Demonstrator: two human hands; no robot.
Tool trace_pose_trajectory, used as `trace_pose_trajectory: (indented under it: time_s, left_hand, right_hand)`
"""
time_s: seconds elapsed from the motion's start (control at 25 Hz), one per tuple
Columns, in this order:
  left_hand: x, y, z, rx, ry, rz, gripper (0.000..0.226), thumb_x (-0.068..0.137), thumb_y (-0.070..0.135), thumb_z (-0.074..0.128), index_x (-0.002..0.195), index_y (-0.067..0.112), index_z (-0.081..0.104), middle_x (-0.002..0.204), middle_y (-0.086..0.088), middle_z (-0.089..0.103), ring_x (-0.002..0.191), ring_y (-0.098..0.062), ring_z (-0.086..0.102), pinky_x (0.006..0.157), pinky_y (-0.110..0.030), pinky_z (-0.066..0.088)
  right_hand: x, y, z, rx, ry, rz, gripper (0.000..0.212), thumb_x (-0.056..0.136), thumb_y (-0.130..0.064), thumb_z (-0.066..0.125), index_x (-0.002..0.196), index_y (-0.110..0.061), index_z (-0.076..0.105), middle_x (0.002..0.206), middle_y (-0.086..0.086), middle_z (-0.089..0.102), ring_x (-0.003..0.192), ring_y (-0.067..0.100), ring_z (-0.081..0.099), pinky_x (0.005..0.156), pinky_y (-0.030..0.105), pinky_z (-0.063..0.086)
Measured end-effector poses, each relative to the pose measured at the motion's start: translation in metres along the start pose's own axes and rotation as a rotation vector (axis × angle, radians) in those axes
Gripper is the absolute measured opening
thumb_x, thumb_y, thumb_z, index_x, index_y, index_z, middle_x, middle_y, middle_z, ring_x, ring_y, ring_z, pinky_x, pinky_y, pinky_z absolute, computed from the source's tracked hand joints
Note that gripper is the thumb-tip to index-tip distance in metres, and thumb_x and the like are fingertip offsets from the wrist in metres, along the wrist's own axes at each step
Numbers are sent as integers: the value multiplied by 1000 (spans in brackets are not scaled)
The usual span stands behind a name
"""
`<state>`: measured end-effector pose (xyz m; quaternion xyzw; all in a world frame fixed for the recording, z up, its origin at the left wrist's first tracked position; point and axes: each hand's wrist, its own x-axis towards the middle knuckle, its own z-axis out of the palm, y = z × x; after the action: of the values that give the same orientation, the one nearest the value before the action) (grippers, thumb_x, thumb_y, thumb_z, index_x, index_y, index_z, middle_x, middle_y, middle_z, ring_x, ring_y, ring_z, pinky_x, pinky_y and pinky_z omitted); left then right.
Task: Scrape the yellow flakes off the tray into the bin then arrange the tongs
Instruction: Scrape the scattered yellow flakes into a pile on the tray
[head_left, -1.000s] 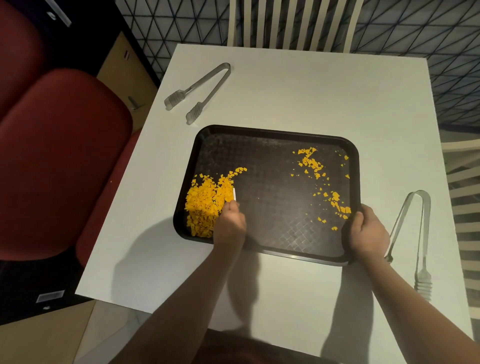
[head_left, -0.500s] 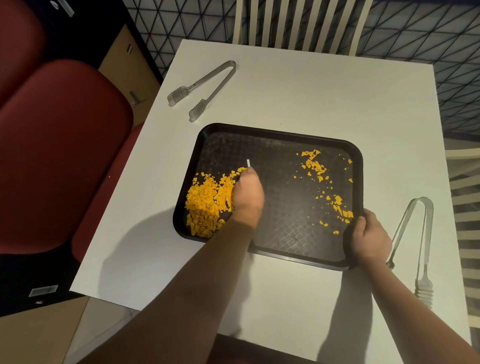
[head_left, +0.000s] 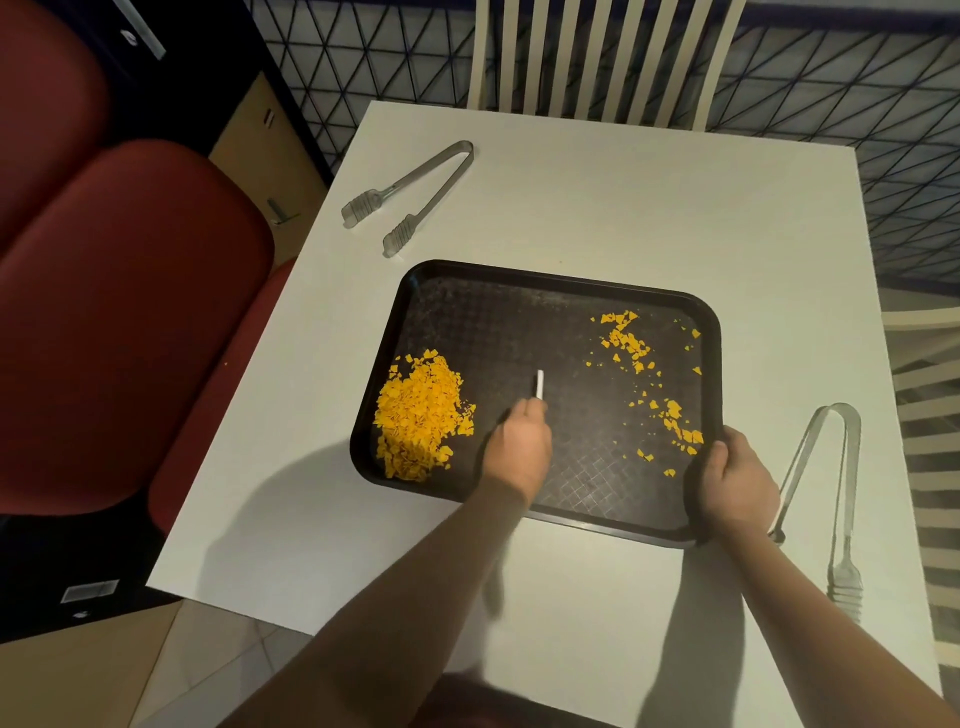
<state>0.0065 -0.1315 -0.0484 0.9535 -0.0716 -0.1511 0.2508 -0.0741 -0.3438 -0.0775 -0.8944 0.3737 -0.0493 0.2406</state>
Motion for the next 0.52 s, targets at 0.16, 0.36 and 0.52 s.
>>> trace_pose_trajectory:
  time_s: [0.16,0.36,0.52]
  left_hand:
    - [-7,-4,9,58,-67,-78,26,97,13,35,119,8,49,116,-11,56,102,-28,61,89,-35,47]
    - [-4,-35,-11,-32,57,-299,27,95,11,38,118,6,50,117,-13,57,105,-30,59,87,-35,47]
    - [-9,-42,-21,-132,250,-317,27,92,8,43,116,2,54,112,-18,61,102,-33,58,83,-29,42]
  right_hand:
    - [1,1,1,-15,-2,-9,54,83,-36,20,119,-15,53,100,20,65,87,42,58,67,34,32]
    - [0,1,0,11,1,-12,51,83,-36,21,116,-16,54,96,19,65,84,42,58,65,33,32]
    - [0,0,-1,22,1,-9,50,83,-36,21,115,-17,54,94,19,65,82,41,58,65,33,32]
